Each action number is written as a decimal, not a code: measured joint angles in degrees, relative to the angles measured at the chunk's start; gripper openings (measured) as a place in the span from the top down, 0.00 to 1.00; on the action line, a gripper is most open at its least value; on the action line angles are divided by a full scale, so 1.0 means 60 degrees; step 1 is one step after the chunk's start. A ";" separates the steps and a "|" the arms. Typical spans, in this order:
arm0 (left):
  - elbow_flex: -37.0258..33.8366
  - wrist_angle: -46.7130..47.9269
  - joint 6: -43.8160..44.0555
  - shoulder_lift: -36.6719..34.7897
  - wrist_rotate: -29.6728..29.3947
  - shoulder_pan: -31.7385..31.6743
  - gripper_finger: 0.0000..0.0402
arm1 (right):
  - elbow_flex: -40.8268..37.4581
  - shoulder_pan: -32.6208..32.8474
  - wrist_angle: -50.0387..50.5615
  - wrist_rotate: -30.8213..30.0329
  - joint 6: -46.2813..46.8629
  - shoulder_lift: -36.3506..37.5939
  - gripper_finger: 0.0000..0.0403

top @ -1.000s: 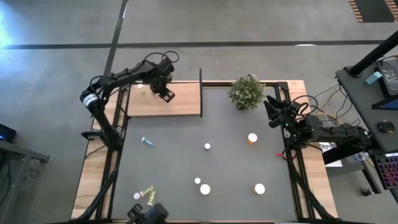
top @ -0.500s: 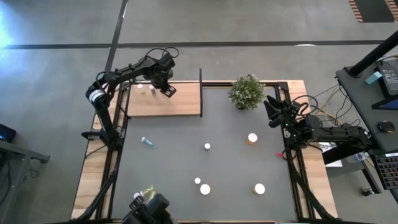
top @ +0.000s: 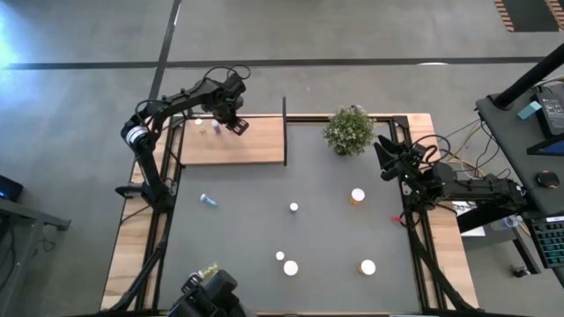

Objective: Pick and place medicine bottles onto shelf by color
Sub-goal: Put the top pink pill bottle on the shelf

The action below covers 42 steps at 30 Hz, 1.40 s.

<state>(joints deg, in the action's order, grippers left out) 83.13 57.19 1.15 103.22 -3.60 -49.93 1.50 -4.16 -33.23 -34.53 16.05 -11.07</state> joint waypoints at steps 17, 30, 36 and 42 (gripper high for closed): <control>-0.0003 -0.0102 0.0262 0.0000 0.0004 0.0004 0.75 | 0.0000 -0.0001 0.0000 0.0001 0.0000 -0.0003 0.35; -0.0003 0.0133 -0.0026 0.0000 0.0118 0.0004 0.75 | 0.0000 0.0003 -0.0004 -0.0003 0.0000 -0.0002 0.35; -0.0003 0.0044 0.0345 0.0000 0.0120 0.0004 0.75 | 0.0000 0.0002 -0.0001 -0.0003 0.0000 0.0000 0.35; -0.0003 0.0047 0.0617 0.0000 0.0161 0.0004 0.73 | 0.0000 0.0003 -0.0002 -0.0001 0.0002 0.0001 0.35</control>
<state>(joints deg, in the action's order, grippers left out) 83.11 57.47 4.85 103.22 -2.63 -49.91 1.50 -4.14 -33.24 -34.53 16.06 -11.07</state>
